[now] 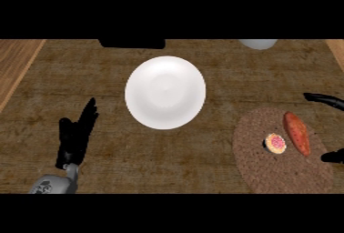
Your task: Pick the sweet potato from the placemat and place it in the plate
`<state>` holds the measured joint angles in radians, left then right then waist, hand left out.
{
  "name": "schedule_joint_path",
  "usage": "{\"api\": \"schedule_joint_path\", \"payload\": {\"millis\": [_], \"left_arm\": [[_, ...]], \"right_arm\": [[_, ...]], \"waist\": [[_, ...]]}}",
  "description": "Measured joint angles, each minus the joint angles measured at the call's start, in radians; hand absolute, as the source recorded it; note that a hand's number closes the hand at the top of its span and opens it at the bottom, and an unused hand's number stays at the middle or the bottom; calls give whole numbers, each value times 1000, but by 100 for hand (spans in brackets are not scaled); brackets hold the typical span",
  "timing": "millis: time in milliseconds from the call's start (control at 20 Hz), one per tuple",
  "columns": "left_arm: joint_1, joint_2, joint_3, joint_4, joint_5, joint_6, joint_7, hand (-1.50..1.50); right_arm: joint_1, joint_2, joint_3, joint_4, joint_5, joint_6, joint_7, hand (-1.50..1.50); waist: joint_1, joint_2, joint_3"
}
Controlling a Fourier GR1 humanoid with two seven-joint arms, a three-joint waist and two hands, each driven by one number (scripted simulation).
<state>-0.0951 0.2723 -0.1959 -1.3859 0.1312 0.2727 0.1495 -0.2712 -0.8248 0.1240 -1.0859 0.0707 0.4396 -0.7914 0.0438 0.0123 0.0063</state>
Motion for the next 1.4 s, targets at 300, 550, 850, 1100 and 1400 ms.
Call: {"api": "schedule_joint_path", "payload": {"millis": [300, 550, 850, 1100, 1400], "left_arm": [[-8, -14, -15, -9, -22, 15, 26, 0], [-3, -16, -11, -9, -27, 12, 27, 0], [1, -29, -4, -18, -39, 19, 37, 0], [10, -26, 9, -41, -48, 18, 54, 0], [28, -29, 23, -37, -56, 6, 34, 0]], "right_arm": [[-97, -86, 118, 94, 187, -64, -76, -150], [-173, -99, 244, 160, 317, -76, -85, -150], [-272, -46, 332, 303, 434, -104, -114, -150], [-332, 18, 364, 402, 490, -125, -128, -150], [-373, 49, 390, 517, 545, -165, -178, -150]], "waist": [[3, 0, -3], [3, -1, -4], [-8, -3, -5], [-15, -6, -5], [-20, -6, -5]]}}
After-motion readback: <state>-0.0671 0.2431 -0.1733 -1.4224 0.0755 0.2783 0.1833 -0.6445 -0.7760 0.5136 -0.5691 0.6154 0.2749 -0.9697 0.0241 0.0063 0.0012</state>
